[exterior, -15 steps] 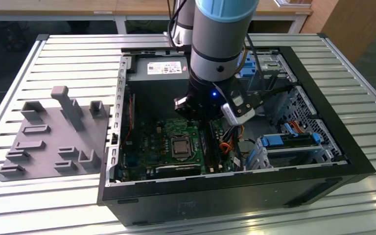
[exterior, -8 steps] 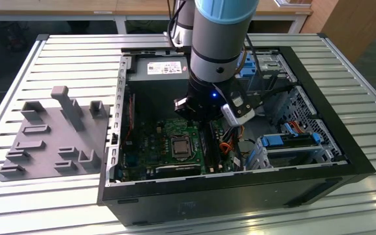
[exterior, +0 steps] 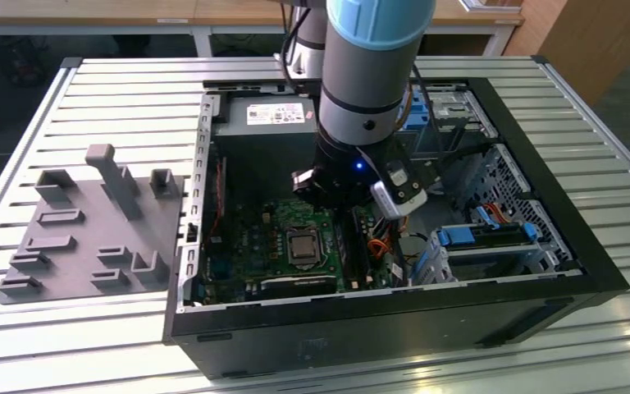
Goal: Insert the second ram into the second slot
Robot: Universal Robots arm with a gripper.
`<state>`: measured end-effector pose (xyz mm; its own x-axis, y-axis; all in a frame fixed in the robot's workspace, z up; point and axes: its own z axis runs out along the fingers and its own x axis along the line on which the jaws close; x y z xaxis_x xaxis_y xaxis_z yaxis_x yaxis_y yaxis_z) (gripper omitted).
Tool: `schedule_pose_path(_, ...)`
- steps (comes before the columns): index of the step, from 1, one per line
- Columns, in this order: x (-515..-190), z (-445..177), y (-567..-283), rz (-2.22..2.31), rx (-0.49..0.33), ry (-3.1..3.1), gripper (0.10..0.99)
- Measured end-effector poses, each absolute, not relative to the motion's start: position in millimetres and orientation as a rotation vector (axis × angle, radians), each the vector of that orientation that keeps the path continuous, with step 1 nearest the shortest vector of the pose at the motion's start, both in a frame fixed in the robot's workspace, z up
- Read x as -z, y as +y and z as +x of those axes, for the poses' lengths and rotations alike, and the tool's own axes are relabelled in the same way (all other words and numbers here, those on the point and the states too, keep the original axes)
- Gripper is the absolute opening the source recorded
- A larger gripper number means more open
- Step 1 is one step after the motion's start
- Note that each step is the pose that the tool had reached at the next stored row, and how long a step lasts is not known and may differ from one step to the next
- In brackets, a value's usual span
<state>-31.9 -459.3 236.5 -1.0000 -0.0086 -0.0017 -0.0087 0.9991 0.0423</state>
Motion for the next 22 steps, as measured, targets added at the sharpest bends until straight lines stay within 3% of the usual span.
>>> schedule_pose_path(22, -228.5, -19.8, -469.7, 0.020, -0.067, 3.149, 0.137)
